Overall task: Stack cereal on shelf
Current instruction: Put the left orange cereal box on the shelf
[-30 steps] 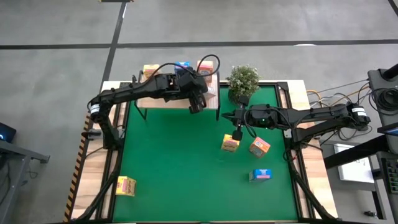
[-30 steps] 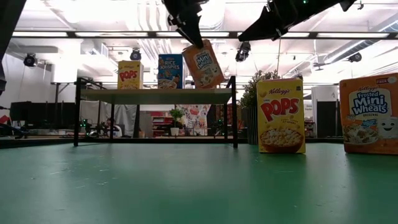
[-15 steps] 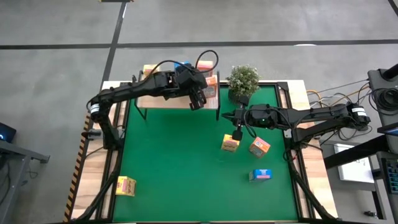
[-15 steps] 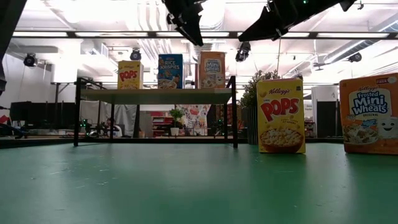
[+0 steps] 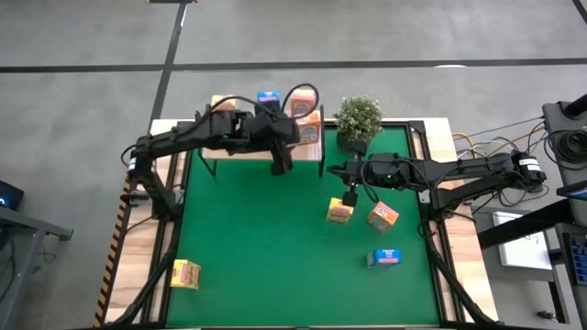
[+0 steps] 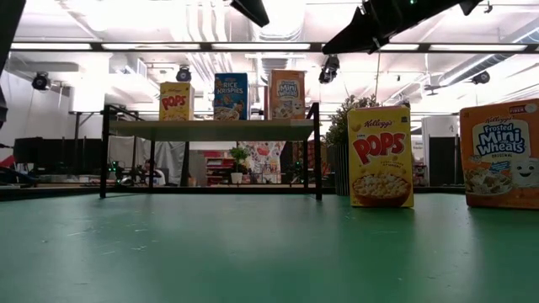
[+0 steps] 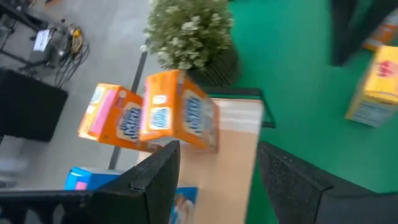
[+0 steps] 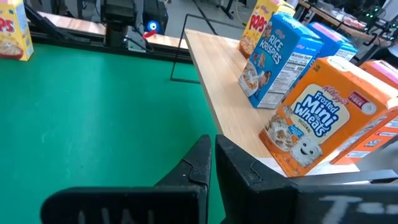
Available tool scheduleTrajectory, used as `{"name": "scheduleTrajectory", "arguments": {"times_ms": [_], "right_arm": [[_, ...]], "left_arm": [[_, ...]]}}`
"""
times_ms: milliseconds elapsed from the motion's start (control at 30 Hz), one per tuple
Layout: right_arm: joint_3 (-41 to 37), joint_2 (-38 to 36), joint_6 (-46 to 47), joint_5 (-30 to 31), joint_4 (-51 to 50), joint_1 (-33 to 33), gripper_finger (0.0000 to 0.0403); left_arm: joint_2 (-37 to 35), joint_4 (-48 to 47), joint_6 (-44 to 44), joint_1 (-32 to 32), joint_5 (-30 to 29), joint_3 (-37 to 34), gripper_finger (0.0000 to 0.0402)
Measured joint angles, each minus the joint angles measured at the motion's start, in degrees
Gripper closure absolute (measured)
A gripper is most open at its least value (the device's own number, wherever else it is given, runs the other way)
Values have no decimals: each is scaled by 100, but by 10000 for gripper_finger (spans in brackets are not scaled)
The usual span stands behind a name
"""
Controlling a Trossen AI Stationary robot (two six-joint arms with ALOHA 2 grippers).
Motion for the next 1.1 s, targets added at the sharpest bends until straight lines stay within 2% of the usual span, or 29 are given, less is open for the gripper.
{"name": "scheduleTrajectory", "arguments": {"times_ms": [267,600,1100], "right_arm": [[0,0,2,0,120,0,390],[0,0,270,199,128,-72,390],[179,411,714,133,454,-1009,391]], "left_arm": [[-718,402,-47,-366,2,-971,205],[-2385,2294,-144,-711,1,-3279,205],[-4980,4339,-101,-1050,20,-6189,205]]}}
